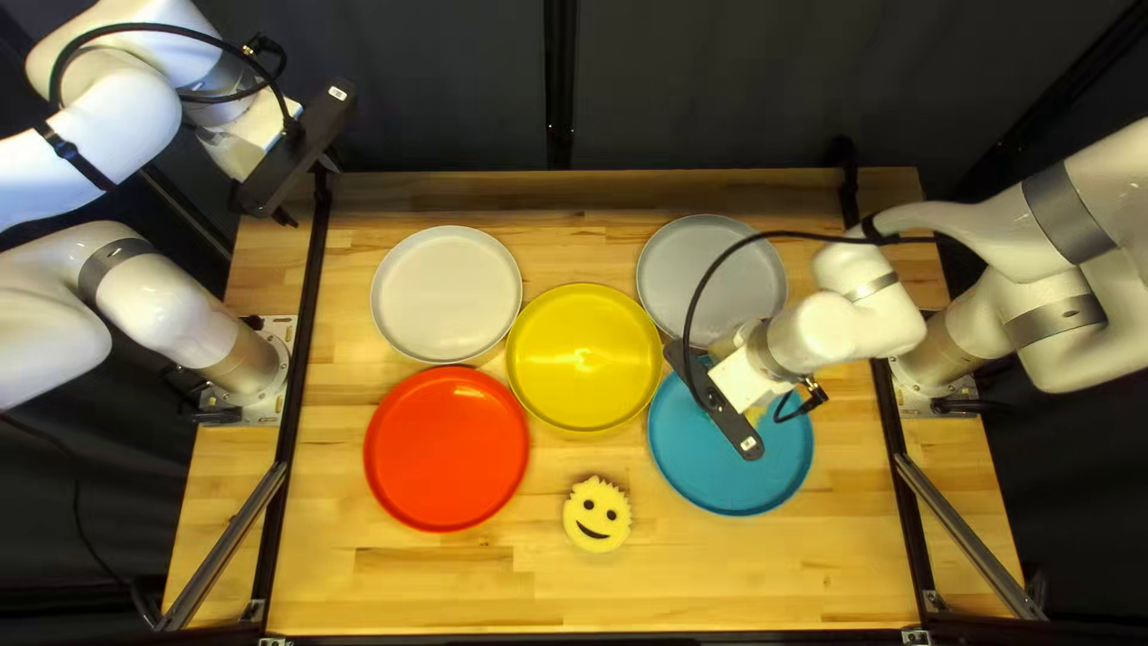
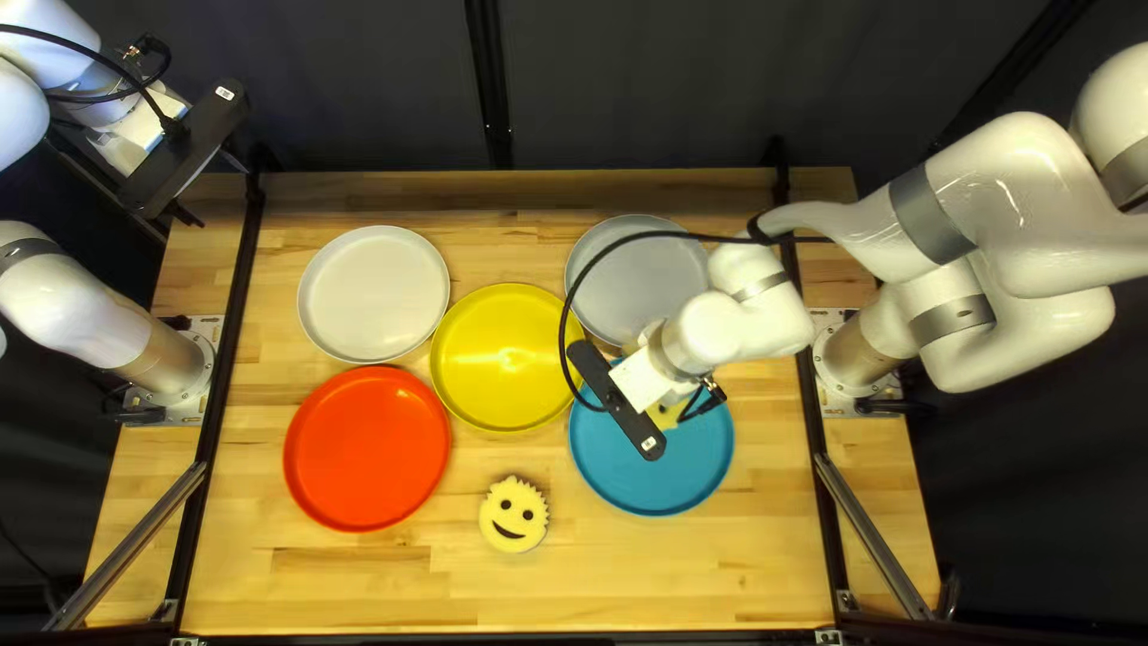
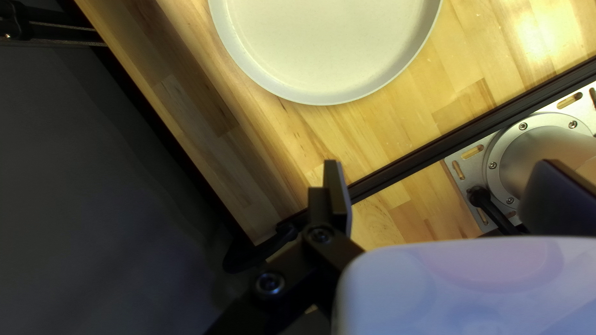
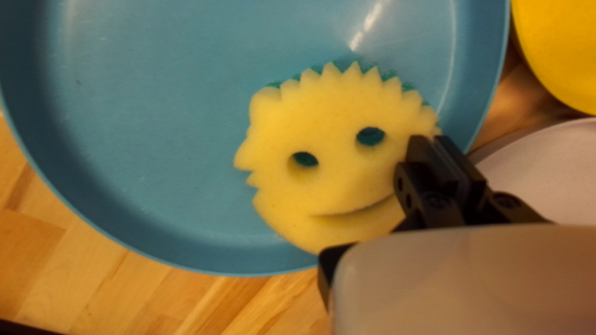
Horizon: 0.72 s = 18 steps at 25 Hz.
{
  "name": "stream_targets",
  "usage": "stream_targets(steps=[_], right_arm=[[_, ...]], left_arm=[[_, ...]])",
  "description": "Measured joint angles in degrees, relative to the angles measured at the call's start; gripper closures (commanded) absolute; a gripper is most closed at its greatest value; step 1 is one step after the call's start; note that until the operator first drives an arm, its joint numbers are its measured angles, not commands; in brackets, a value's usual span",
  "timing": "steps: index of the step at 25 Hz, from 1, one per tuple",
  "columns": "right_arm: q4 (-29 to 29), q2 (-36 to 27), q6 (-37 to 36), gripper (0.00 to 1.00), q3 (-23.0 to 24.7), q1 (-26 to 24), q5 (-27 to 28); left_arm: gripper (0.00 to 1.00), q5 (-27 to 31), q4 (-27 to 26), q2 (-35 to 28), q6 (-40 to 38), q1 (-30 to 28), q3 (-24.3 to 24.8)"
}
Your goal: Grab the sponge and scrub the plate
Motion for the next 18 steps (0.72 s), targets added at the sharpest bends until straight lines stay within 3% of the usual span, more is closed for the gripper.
stream_targets(steps=[6, 11, 14, 18], right_arm=[[0.2, 0.0, 6.5, 1.0, 0.6, 6.8, 0.8], [1.5, 2.8, 11.6, 1.0, -2.6, 13.4, 3.4], [2.7, 5.9, 12.4, 1.0, -5.4, 14.7, 4.2], [4.9, 7.9, 10.2, 1.0, -7.2, 12.9, 4.2]], left_arm=[[0.0, 0.0, 0.0, 0.0, 0.0, 0.0, 0.0], [0.0, 0.0, 0.0, 0.0, 0.0, 0.0, 0.0], [0.0, 0.0, 0.0, 0.0, 0.0, 0.0, 0.0], [0.0, 0.0, 0.0, 0.0, 0.0, 0.0, 0.0]])
